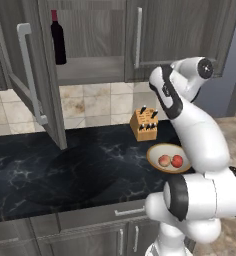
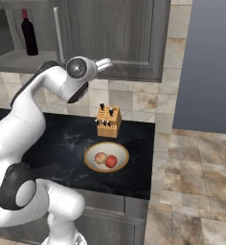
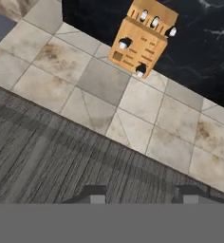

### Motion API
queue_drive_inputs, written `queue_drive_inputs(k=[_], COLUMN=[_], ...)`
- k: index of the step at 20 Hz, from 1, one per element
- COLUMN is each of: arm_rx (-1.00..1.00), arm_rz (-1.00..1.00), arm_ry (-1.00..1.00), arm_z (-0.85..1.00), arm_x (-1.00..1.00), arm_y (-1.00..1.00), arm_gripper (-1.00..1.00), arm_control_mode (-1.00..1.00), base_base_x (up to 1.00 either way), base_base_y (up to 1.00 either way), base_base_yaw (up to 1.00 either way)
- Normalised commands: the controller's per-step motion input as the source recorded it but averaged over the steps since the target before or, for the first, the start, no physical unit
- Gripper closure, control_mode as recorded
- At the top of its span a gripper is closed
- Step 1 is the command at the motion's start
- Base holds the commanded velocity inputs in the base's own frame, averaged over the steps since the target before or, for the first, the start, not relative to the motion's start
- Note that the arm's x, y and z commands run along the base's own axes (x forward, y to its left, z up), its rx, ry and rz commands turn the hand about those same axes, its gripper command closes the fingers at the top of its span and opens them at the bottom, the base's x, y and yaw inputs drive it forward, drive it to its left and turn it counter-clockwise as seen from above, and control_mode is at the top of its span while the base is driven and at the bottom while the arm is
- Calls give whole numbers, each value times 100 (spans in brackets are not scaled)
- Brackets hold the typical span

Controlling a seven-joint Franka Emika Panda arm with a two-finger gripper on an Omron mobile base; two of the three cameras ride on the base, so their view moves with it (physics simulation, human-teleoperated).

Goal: Open the cabinet. Pick the peach and peach from the cabinet and place them into the bowl. Then close the cabinet.

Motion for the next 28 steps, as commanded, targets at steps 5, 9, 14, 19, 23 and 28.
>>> queue_drive_inputs(k=[5,9,14,19,23,28], arm_rx=[-15,-17,-14,-15,-14,-12], arm_rz=[-6,0,0,1,8,15], arm_ry=[11,3,-6,-7,0,2], arm_z=[0,0,0,18,38,37], arm_x=[-20,-85,-100,-94,-57,-62], arm_y=[-3,0,3,21,33,37], arm_gripper=[-100,-100,-100,-100,-100,-100], arm_control_mode=[-100,-100,-100,-100,-100,-100], base_base_x=[0,0,0,0,0,0], base_base_y=[0,0,0,0,0,0], base_base_yaw=[0,0,0,0,0,0])
